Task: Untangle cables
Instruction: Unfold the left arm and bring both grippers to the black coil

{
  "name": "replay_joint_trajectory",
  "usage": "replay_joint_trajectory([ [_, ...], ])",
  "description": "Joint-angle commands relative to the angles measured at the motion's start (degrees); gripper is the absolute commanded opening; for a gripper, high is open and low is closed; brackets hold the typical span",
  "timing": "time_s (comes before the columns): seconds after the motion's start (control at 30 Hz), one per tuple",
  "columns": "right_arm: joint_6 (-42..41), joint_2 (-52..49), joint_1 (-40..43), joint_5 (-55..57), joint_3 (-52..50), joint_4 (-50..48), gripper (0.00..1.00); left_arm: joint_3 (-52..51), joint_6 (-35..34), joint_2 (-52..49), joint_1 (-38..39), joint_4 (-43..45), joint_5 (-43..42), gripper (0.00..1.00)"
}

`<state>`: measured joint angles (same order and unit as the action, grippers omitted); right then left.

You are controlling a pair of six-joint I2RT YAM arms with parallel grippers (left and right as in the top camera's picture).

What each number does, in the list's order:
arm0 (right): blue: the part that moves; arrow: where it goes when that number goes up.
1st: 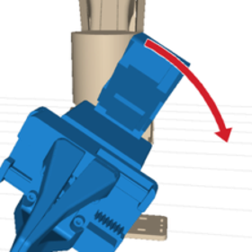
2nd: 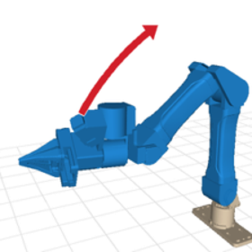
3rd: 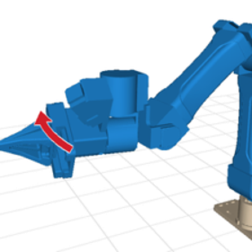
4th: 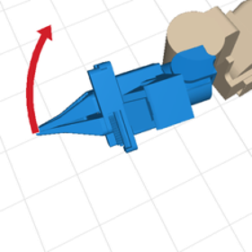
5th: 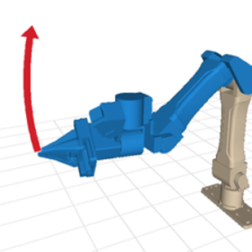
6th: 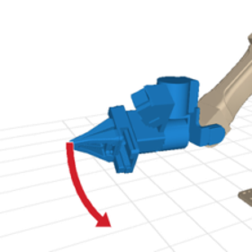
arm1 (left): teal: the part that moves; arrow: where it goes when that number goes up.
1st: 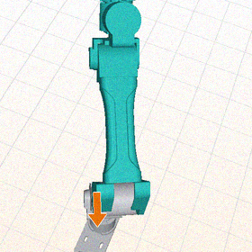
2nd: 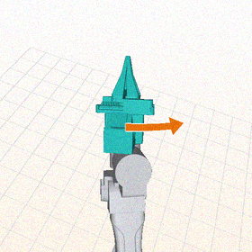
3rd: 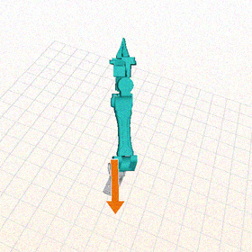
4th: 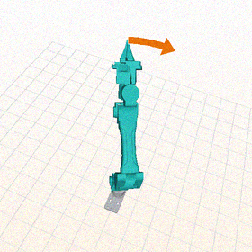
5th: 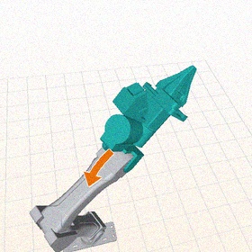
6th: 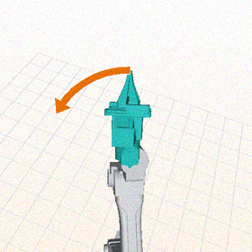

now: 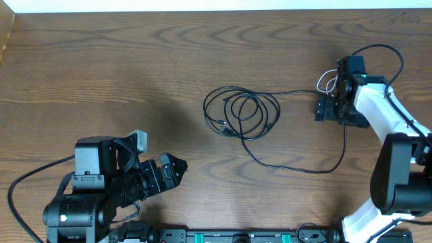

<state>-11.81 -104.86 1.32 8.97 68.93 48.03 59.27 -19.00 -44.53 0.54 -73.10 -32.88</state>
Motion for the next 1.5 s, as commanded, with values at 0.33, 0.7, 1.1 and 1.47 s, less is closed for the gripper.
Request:
replay_joint_trajectory([
  [0.33, 4.1, -2.1, 3.3, -19.0, -0.2, -1.7, 0.01, 0.1, 1.4, 0.0, -0.2, 0.1, 1.4, 0.98],
  [0.7, 4.0, 8.4, -1.6, -75.2, 0.4, -8.3, 0.01, 0.1, 13.7, 0.0, -0.2, -0.1, -7.4, 0.98],
  [1.1, -34.2, 29.4, -24.4, -46.1, 0.6, -32.3, 0.01, 0.5, 19.4, 0.0, 4.0, 3.0, -14.7, 0.96],
  [1.47, -39.8, 29.0, -31.7, -46.2, 0.6, -38.0, 0.02, 3.8, 13.1, -1.2, 14.7, 18.0, -4.4, 0.91],
])
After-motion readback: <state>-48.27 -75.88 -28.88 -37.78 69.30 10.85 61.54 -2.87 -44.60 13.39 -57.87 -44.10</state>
